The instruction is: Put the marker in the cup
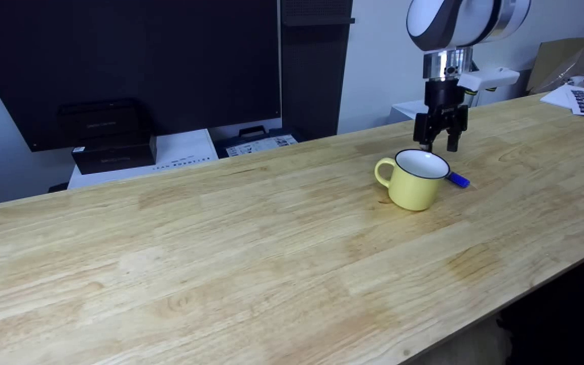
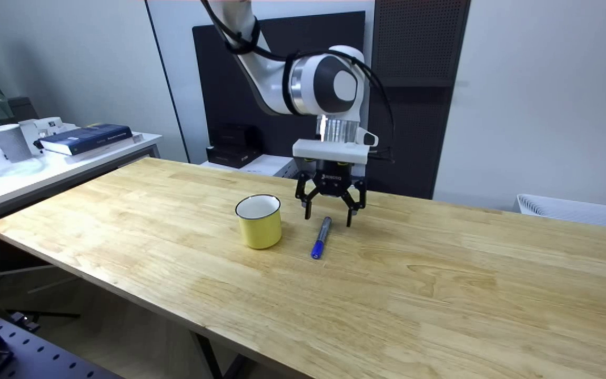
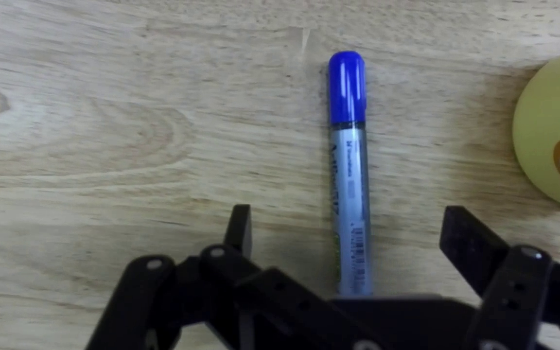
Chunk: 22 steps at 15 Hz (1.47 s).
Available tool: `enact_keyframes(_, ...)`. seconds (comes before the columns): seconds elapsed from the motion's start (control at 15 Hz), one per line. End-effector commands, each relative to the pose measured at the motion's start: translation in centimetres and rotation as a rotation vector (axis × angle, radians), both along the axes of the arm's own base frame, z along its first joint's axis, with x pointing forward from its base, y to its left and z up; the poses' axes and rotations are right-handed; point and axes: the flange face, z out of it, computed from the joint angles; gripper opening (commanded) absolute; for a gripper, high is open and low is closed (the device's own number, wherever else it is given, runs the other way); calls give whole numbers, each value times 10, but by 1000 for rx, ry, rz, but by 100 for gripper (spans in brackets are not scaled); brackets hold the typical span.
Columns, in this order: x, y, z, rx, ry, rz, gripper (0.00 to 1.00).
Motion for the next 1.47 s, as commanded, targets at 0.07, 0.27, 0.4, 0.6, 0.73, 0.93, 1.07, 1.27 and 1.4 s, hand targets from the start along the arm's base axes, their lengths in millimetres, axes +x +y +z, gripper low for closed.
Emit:
enact_keyframes(0.07,2,4,-16,-25,36,3,74)
enact_keyframes(0.27,0,8,-22,-29,47,12,53)
enact_keyframes(0.4,0,10,-23,-31,50,17,39)
enact_keyframes(0.6,1,8,-17,-26,41,20,19)
enact_keyframes(0.73,0,7,-13,-26,36,20,5)
enact_keyframes(0.93,-4,10,-6,-13,44,24,5)
enact_keyframes(1.07,-10,15,8,-20,59,16,5)
enact_keyframes(1.27,-26,24,43,-46,80,-22,5)
enact_keyframes(1.4,-37,32,70,-61,76,-57,5)
